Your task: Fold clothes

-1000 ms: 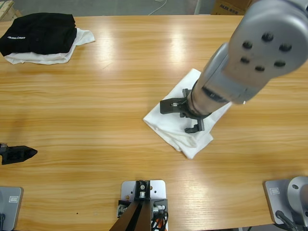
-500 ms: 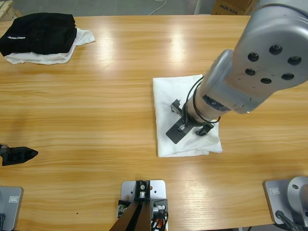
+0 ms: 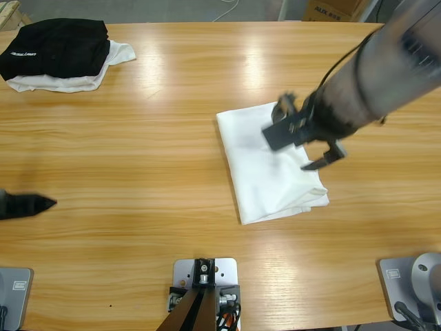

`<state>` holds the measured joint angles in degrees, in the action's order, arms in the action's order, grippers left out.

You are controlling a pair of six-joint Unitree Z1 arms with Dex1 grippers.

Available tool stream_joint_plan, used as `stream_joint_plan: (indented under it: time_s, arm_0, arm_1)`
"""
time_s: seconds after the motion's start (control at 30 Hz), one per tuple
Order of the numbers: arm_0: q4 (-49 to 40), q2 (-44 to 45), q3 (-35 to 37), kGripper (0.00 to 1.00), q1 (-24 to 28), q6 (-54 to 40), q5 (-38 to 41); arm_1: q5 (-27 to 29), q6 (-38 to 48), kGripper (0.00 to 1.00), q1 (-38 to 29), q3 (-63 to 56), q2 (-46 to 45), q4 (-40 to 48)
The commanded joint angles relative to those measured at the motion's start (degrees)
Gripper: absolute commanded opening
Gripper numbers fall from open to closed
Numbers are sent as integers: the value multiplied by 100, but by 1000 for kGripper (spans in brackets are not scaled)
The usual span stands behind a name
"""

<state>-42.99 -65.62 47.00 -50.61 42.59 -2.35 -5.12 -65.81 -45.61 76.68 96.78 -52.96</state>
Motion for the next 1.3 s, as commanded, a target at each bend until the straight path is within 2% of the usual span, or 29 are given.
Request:
stream_joint_plan:
  time_s: [0.03, 0.1, 0.13, 0.17, 0.27, 0.43, 0.73, 0.9, 1.1, 1.3]
  arm_0:
    - [-719, -1327, 2501, 991, 2416, -1990, -11]
    - [-1273, -2050, 3702, 991, 2899, -2030, -26]
    - [-1605, -2452, 4315, 992, 3080, -2107, -100]
    - [-1862, -2844, 4850, 993, 3239, -2302, -237]
    - [-2507, -3841, 6077, 1000, 3717, -2533, -411]
    - [-2874, -5202, 7351, 1000, 4531, -2517, -366]
    - [-3063, -6987, 9223, 1000, 4986, -2995, 281]
    - [-3082, -7599, 9701, 1000, 5016, -3521, 411]
    - [-3379, -8005, 9796, 996, 4989, -3927, 366]
    - [-3562, -8327, 9867, 996, 4935, -3932, 288]
  arm_1:
    - [-903, 3647, 1000, 1082, 615, -536, -131]
    - [-624, 6115, 1000, 1291, 798, -476, -468]
    - [-479, 6920, 1000, 1449, 1008, -372, -915]
    - [-378, 7250, 1000, 1616, 1198, -241, -1272]
    - [-402, 7270, 1000, 1994, 1288, -77, -1333]
    - [-588, 7090, 1000, 2344, 1364, 64, -1287]
    - [-701, 7011, 1000, 2500, 1446, 529, -1175]
    - [-782, 6937, 1000, 2539, 1429, 886, -1054]
    - [-958, 6832, 1000, 2734, 1740, 1406, -953]
    - [-982, 6774, 1000, 2798, 1886, 1800, -953]
